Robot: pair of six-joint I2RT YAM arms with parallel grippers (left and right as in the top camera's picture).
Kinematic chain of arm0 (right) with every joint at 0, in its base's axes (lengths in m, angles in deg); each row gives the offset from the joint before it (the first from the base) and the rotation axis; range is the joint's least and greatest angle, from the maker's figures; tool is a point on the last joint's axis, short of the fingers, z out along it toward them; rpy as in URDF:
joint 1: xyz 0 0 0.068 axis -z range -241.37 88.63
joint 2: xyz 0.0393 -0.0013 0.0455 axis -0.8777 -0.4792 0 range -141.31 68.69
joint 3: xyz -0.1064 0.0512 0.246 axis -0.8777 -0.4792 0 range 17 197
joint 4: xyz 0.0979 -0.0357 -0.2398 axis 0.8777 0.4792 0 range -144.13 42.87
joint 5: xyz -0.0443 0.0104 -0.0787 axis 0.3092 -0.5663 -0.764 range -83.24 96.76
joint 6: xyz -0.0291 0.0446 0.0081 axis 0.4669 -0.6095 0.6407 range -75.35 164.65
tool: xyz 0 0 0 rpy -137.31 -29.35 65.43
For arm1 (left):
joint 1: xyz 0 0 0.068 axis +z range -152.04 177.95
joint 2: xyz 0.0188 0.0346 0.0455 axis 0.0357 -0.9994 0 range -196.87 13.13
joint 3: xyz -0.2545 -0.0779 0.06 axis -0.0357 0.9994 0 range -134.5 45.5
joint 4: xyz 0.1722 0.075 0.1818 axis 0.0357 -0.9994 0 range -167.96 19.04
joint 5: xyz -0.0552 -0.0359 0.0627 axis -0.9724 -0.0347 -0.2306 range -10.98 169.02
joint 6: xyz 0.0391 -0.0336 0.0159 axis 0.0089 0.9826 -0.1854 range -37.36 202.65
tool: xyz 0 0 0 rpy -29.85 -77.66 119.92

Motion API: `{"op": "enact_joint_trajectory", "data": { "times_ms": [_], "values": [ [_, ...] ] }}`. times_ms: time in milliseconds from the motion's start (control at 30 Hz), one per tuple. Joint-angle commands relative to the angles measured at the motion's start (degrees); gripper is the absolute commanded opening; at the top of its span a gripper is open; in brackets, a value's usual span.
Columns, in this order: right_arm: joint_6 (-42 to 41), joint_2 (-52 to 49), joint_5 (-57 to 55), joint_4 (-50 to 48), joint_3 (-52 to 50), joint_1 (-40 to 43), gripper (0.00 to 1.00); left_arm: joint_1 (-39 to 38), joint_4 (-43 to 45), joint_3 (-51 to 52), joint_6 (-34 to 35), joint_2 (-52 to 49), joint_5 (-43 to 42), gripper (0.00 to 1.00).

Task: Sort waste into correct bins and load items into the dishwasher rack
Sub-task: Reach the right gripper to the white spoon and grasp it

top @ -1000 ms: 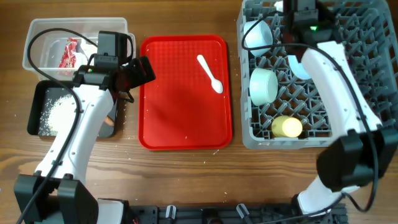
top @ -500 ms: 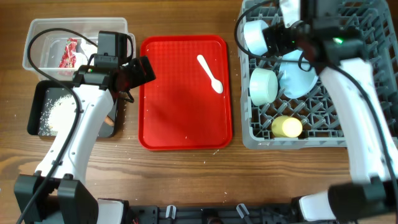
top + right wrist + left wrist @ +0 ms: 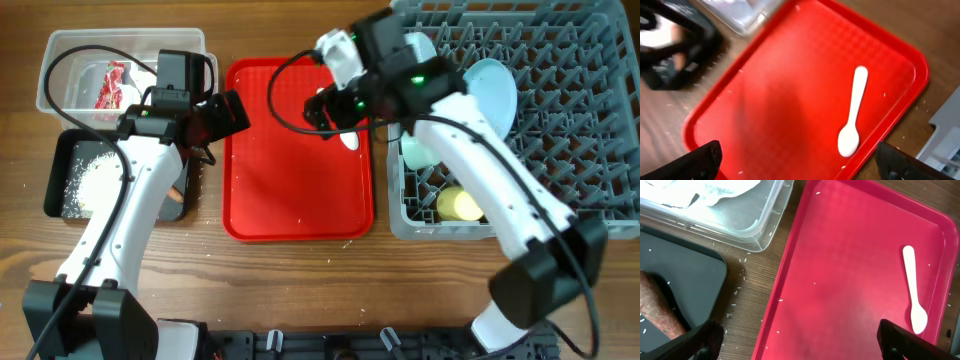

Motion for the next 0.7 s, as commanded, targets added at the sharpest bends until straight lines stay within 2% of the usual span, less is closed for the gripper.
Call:
{"op": "enact_joint_trajectory", "data": {
  "times_ms": [0,100,200,300,333,367,500,667],
  "values": [
    [-1.33,-3.93,-5.60,0.37,-0.52,0.44,1.00,0.35,-0.02,-0.48,-0.09,1.05,0.76,1.00],
    [1.64,-7.48,-5.57,0.83,-0.55,0.42,0.97,0.37,-0.02,-0.48,-0.09,1.05,0.76,1.00],
    [2.38,-11.82,-8.44,1.18,-0.55,0.98,0.87,0.37,-0.02,-0.48,-0.09,1.05,0.76,1.00],
    [7.98,-14.95,-11.41,0.74,-0.52,0.96,0.76,0.37,-0.02,-0.48,-0.09,1.05,0.76,1.00],
    [8.52,-16.20,-14.51,0.33,-0.55,1.07,0.67,0.37,-0.02,-0.48,-0.11,1.05,0.76,1.00],
    [10.69,-17.03,-14.51,-0.20,-0.52,1.38,0.64,0.37,-0.02,-0.48,-0.09,1.05,0.76,1.00],
    [10.84,-19.47,-13.38,-3.56,-0.55,2.99,0.64,0.37,-0.02,-0.48,-0.11,1.05,0.76,1.00],
    [10.71,-22.21,-6.67,-4.76,-0.55,4.74,0.61,0.37,-0.02,-0.48,-0.09,1.05,0.76,1.00]
  ]
}}
